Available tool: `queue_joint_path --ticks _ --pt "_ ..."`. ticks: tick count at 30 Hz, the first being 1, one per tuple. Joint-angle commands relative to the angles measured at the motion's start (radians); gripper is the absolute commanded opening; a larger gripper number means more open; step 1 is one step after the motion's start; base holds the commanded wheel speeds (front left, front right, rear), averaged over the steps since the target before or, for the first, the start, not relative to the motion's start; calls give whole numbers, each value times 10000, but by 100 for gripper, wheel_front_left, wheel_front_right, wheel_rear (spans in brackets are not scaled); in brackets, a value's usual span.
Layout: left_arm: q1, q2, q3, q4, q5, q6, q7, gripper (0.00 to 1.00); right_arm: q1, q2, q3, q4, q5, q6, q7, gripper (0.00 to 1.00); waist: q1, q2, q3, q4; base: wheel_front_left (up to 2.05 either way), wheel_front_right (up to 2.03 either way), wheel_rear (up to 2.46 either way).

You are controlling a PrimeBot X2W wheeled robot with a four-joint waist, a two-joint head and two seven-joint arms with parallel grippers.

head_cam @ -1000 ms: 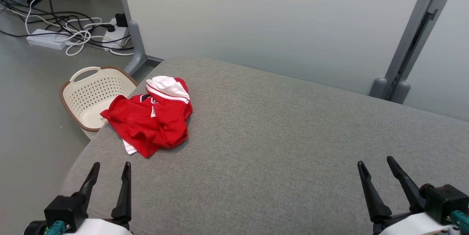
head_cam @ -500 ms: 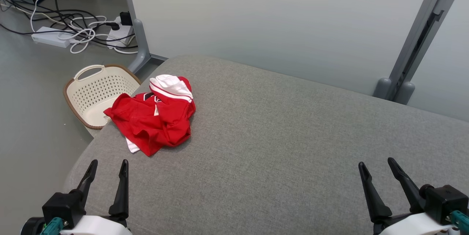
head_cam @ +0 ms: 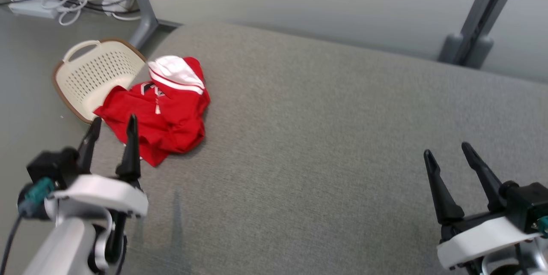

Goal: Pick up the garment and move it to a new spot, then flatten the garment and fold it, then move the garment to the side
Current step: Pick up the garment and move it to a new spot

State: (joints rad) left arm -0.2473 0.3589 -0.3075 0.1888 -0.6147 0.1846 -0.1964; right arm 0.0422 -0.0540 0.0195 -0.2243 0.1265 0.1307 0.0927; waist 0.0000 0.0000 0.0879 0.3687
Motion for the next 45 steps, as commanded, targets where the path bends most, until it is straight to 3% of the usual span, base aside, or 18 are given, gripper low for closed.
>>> queue_joint_path --ticks 1,12,17,21,22,23,36,41,45 --pt "-459 9 11 349 -38 -140 80 100 -238 -116 -24 -109 -46 1 35 100 0 0 840 -506 0 0 0" --pt "-3928 -247 -18 5329 -1029 -1729 1612 100 -1383 -345 -78 -424 -163 1 -15 100 0 0 2752 -1487 0 0 0" --pt "-5001 -456 -69 7507 -1308 -1858 2650 100 -1496 -374 -118 -517 -217 1 28 100 0 0 3125 -1668 0 0 0" --pt "-5421 -536 74 8402 -1532 -1871 2830 100 -1591 -367 -121 -505 -168 1 -1 100 0 0 3177 -1770 0 0 0" --pt "-5505 -547 73 8631 -1536 -1937 2811 29 -1594 -362 -93 -478 -155 1 -14 100 0 0 3171 -1815 0 0 0" --pt "-5595 -548 67 8818 -1534 -1972 2747 0 -1581 -347 -96 -472 -136 1 -32 100 0 0 3167 -1845 0 0 0" --pt "-5658 283 424 9268 -1306 -2260 -373 0 -1282 -283 -106 125 3 1 -512 100 0 0 2074 -2168 0 0 0" --pt "-4898 662 574 8117 -901 -2028 -679 0 -974 -222 -24 423 145 1 -717 100 0 0 1242 -2364 0 0 0" --pt "-3486 869 1014 5972 -431 -1429 -685 0 -716 -169 77 699 237 1 -847 100 0 0 552 -2588 0 0 0"
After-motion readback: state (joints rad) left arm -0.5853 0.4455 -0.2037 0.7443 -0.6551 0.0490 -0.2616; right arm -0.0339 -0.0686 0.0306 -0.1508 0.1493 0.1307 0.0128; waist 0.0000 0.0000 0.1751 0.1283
